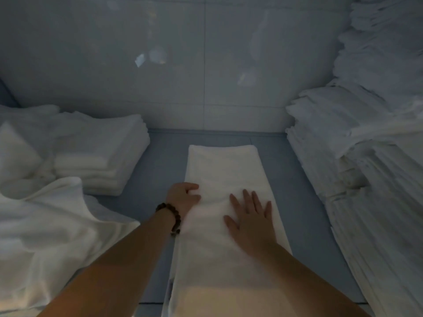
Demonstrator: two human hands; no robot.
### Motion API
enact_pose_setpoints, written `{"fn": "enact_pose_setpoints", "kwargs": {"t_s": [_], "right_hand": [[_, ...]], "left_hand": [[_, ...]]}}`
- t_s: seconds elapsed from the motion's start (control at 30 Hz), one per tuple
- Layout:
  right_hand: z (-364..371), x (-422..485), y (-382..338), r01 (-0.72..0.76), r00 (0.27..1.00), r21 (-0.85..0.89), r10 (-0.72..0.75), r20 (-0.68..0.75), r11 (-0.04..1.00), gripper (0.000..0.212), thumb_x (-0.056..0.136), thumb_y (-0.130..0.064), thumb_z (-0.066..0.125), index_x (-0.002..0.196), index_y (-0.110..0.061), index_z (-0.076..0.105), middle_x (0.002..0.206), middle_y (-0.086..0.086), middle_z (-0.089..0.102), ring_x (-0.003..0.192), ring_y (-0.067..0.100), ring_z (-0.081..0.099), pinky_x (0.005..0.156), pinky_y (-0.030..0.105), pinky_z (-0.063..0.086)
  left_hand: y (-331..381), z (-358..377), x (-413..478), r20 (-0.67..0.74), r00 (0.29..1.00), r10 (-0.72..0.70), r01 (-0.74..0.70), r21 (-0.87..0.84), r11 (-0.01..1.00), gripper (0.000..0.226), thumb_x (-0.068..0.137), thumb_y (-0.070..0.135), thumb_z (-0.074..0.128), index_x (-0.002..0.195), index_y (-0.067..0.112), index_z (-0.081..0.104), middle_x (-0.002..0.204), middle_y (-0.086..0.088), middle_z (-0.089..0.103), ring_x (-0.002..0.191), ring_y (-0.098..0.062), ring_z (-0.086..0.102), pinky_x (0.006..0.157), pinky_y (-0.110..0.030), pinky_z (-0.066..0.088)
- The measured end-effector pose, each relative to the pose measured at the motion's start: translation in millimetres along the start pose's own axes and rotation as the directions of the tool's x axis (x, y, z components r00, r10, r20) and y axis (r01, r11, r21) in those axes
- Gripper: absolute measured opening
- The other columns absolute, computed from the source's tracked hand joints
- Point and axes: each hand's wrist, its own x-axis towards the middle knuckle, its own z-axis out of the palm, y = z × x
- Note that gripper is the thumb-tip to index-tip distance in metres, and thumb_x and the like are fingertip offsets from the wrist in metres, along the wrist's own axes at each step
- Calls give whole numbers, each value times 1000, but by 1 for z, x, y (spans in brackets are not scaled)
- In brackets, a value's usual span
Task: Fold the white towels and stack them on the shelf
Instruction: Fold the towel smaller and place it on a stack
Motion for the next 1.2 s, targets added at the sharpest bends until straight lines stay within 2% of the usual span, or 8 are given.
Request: {"fn": "enact_pose_setpoints", "kwargs": {"t_s": [0.23,0.37,0.47,0.77,0.9,1.07,1.13,1.2], "right_hand": [[5,0,2,-4,999,-16,4,34,1000,67,87,-67,11,147,-41,-2,160,1,-7,146,24,-10,115,57,-7],[-4,28,5,4,1000,2,-5,24,1000,64,90,-65,15,147,-41,4,160,0,-5,147,22,-8,115,59,-5],[-10,56,8,-5,1000,-1,5,29,1000,62,91,-64,15,147,-41,2,160,0,-6,147,21,-7,115,59,-3],[-3,91,8,24,998,-23,-23,60,999,63,89,-68,12,146,-45,-2,159,-2,-9,147,20,-9,114,58,-8],[6,95,9,39,999,-29,-38,38,999,64,87,-69,10,145,-46,-4,159,-3,-12,146,21,-12,113,59,-10],[1,107,8,54,998,-26,-53,37,998,61,89,-67,11,146,-46,-1,159,-6,-10,146,18,-11,111,59,-11],[-4,120,5,62,998,-34,-62,-3,997,57,95,-57,14,148,-40,1,159,-6,-6,147,19,-9,112,60,-7],[-7,136,-2,138,990,-2,-138,-16,990,53,99,-44,16,149,-32,4,160,-7,-3,147,17,-7,114,60,-4]], "left_hand": [[-13,4,18,-111,993,-28,18,-89,996,29,85,2,55,105,16,70,98,-6,62,72,-11,55,64,-18,44],[-2,2,43,-25,997,-74,57,-407,911,24,89,7,57,108,16,68,113,-11,63,96,-23,61,88,-34,51],[4,7,64,52,992,-115,126,-465,876,33,84,3,65,116,10,63,115,-15,63,93,-25,63,89,-36,51],[9,10,106,-62,997,-47,35,-186,982,45,83,0,55,124,18,60,122,-10,60,95,-22,60,89,-28,50],[16,12,126,-5,1000,19,-20,-210,977,47,83,3,63,128,14,55,131,-10,52,116,-27,53,103,-39,42],[17,16,134,-125,989,80,-75,46,996,54,87,-9,44,138,8,43,149,-13,33,135,-25,34,110,-23,23],[18,23,126,-141,960,242,-206,235,950,53,91,-3,41,143,9,34,157,-9,11,143,-21,14,109,-19,12],[20,40,117,-5,904,428,-359,537,764,49,95,12,36,144,11,31,158,-10,2,145,-23,0,116,-28,4]]}}
